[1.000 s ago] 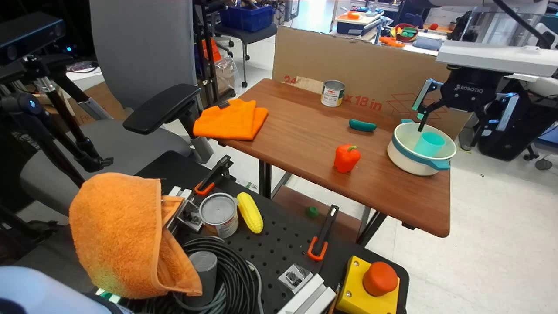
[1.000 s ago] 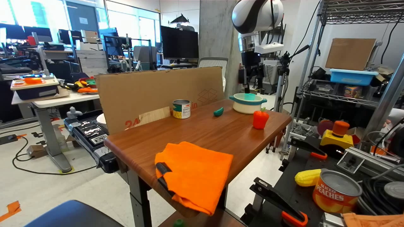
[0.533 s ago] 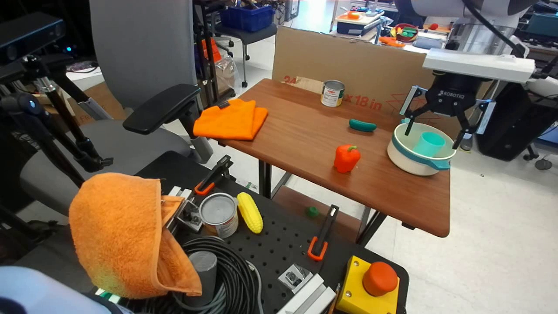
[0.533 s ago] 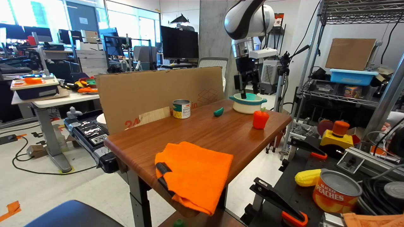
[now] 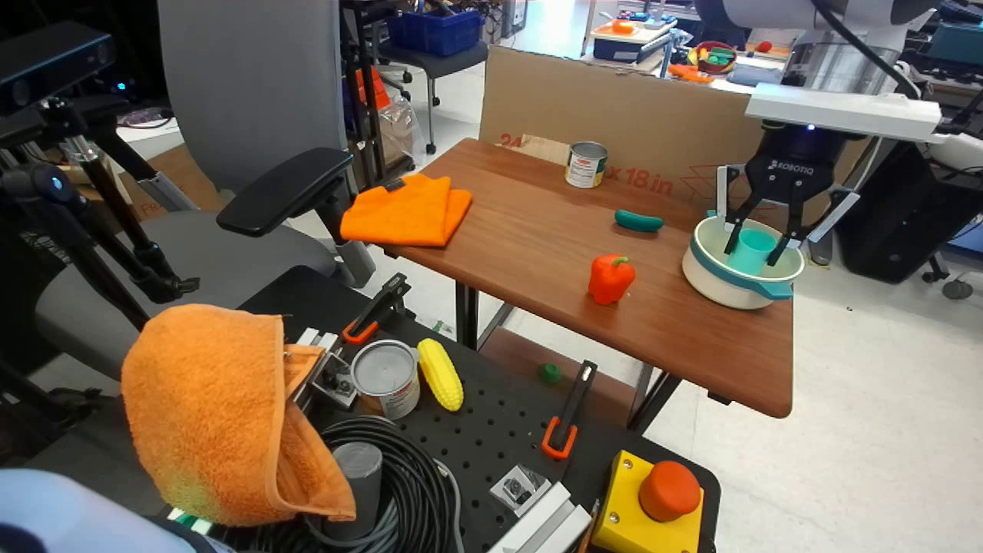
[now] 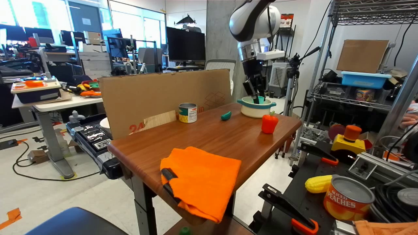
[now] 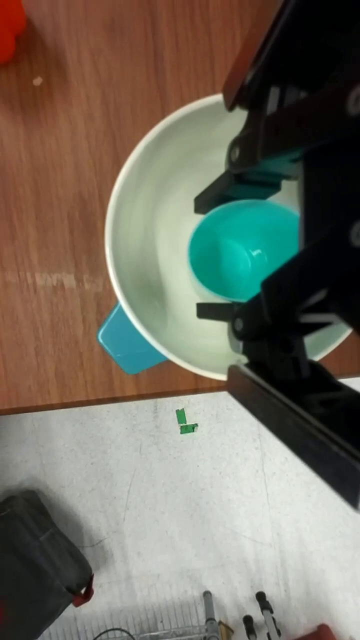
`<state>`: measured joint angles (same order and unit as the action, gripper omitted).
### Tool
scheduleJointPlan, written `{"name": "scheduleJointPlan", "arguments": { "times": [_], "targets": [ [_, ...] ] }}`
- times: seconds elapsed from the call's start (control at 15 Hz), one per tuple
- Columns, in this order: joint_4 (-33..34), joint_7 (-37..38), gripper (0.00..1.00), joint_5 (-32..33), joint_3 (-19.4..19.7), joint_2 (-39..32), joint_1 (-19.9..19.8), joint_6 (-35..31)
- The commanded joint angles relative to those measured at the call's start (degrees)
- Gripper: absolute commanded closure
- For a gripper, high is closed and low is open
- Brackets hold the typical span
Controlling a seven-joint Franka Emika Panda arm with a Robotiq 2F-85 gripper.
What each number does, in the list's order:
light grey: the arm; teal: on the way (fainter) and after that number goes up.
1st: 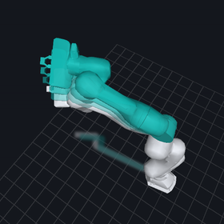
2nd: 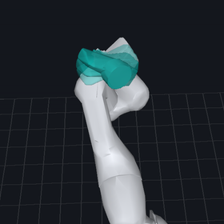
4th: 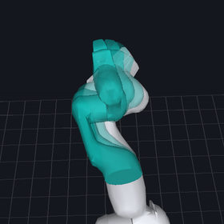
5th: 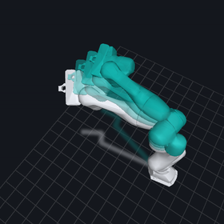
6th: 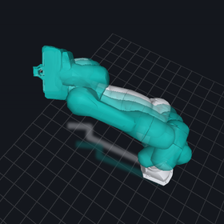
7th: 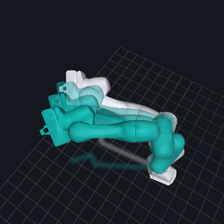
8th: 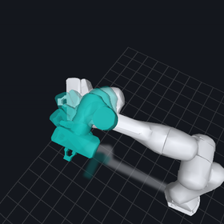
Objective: Remove the blue cup from the pot
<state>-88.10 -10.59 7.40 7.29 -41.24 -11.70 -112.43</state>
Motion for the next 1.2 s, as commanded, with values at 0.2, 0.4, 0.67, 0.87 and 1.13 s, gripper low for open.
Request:
{"name": "scheduleJointPlan", "arguments": {
  "times": [0.2,0.4,0.67,0.87,1.13],
  "targets": [
    [-8.70,-8.65,0.83,4.02,-0.42,9.30,-0.64,0.13],
    [-17.82,-12.21,0.83,7.34,0.00,17.27,-1.30,-7.99],
    [-29.47,-18.62,0.83,7.19,0.20,27.36,-3.49,-17.27],
    [-36.99,-21.82,0.83,5.67,0.83,32.45,-4.44,-21.28],
    [-42.25,-21.03,0.83,5.65,1.98,33.75,-4.04,-20.71]
  ]
}}
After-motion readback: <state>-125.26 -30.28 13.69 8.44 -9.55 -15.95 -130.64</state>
